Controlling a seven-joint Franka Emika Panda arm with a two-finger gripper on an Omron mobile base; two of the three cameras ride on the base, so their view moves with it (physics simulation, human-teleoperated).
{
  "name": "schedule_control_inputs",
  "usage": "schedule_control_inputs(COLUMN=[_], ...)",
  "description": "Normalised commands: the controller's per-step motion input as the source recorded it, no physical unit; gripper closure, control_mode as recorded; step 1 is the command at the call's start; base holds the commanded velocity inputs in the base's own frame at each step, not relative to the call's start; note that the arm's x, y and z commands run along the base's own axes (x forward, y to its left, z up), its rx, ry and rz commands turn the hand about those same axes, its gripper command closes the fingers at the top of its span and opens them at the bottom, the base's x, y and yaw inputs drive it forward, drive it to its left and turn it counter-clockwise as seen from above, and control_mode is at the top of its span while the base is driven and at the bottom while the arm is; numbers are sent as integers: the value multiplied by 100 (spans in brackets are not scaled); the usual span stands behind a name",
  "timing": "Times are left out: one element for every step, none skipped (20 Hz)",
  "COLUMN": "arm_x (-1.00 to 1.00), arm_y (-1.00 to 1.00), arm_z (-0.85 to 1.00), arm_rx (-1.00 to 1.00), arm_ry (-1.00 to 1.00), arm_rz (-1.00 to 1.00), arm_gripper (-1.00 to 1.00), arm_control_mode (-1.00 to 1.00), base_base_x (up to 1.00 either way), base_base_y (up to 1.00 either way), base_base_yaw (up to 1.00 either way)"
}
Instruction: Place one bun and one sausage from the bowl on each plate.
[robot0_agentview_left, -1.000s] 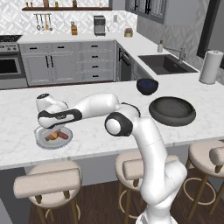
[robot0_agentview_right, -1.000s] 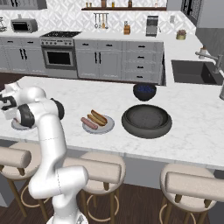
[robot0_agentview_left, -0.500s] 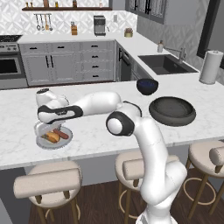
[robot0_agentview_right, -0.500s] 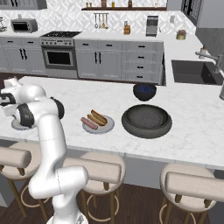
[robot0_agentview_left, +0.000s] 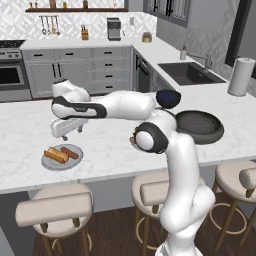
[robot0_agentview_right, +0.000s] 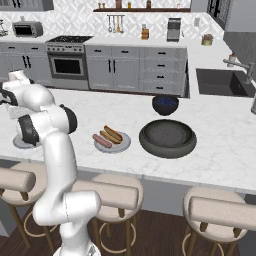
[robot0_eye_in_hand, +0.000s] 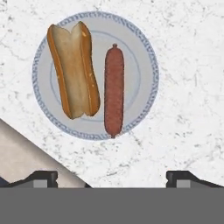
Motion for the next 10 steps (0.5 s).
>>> schedule_control_inputs(arm_x=[-46, -46, -51, -54, -59, -64, -69, -70, -72, -70], arm_y=[-100, -100, -100, -100, -100, -100, -100, -100, -100, -100], arm_z=[29, 26, 25, 23, 21, 19, 22, 23, 26, 30], arm_rx=[11, 11, 11, 12, 13, 13, 13, 13, 13, 10], arm_ry=[-6, -5, -5, -7, -10, -12, -13, -13, -14, -13], arm_rz=[-3, -3, -3, -4, -4, -4, -3, -2, -1, 0], arm_gripper=[-100, -100, -100, -100, -100, -100, -100, -100, -100, -100], arm_control_mode=[-100, -100, -100, -100, -100, -100, -100, -100, -100, -100], base_base_x=[0, 0, 0, 0, 0, 0, 0, 0, 0, 0], base_base_y=[0, 0, 0, 0, 0, 0, 0, 0, 0, 0], base_base_yaw=[0, 0, 0, 0, 0, 0, 0, 0, 0, 0])
